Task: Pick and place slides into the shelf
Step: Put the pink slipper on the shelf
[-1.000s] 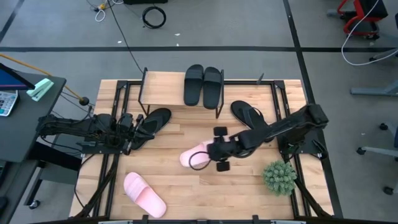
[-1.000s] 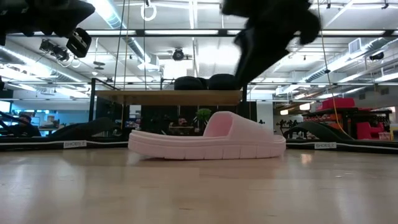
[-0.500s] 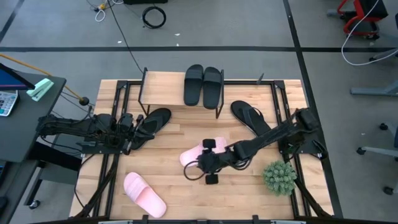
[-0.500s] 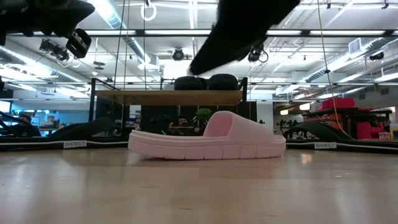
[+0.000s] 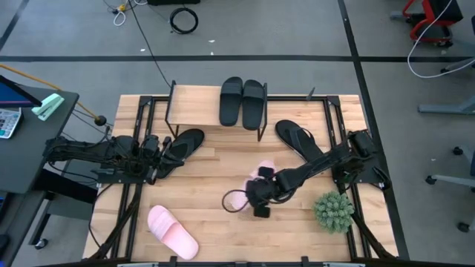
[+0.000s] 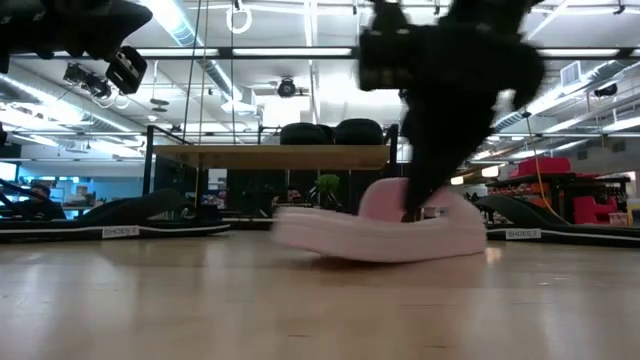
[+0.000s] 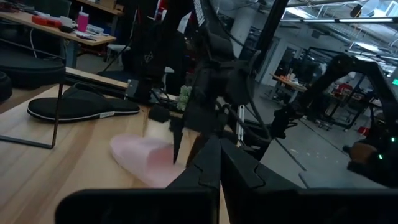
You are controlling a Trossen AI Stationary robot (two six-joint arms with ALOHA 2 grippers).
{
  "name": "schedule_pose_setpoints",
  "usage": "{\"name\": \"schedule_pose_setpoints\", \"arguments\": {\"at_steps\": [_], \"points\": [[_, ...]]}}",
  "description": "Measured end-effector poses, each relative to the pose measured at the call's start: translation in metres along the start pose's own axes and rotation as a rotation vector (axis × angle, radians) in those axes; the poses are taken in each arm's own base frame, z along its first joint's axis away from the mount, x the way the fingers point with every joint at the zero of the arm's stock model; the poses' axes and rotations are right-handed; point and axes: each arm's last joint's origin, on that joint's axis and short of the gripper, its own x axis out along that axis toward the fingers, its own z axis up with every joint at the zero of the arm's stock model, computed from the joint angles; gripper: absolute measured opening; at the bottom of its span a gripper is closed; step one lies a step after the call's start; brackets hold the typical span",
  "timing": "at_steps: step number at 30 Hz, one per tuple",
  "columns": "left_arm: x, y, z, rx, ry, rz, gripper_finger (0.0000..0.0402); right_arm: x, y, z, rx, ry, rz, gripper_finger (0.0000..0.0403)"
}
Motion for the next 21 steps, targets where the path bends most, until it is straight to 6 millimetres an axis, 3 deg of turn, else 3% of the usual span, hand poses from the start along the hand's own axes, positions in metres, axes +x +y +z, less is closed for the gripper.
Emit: {"name": "schedule_pose_setpoints", "arguments": {"at_steps": [6,12,16,21], "points": [[0.0,0.0,0.0,0.001,-0.001,0.0,0.002,-0.038,-0.004,-0.022,0.091,0.135,-0.079,0.013],[0.0,0.0,0.0,0.002,-0.001,0.0,0.0017,-0.066,-0.008,-0.021,0.106,-0.031,-0.191,0.0126],[0.0,0.0,0.0,0.002,-0.001,0.0,0.001,-0.065,-0.001,-0.009,-0.006,-0.169,-0.182,0.0126],[0.0,0.0,0.0,0.001,-0.001,-0.001,0.0011,-0.035,0.007,-0.006,-0.281,-0.142,-0.238,0.0128]]}}
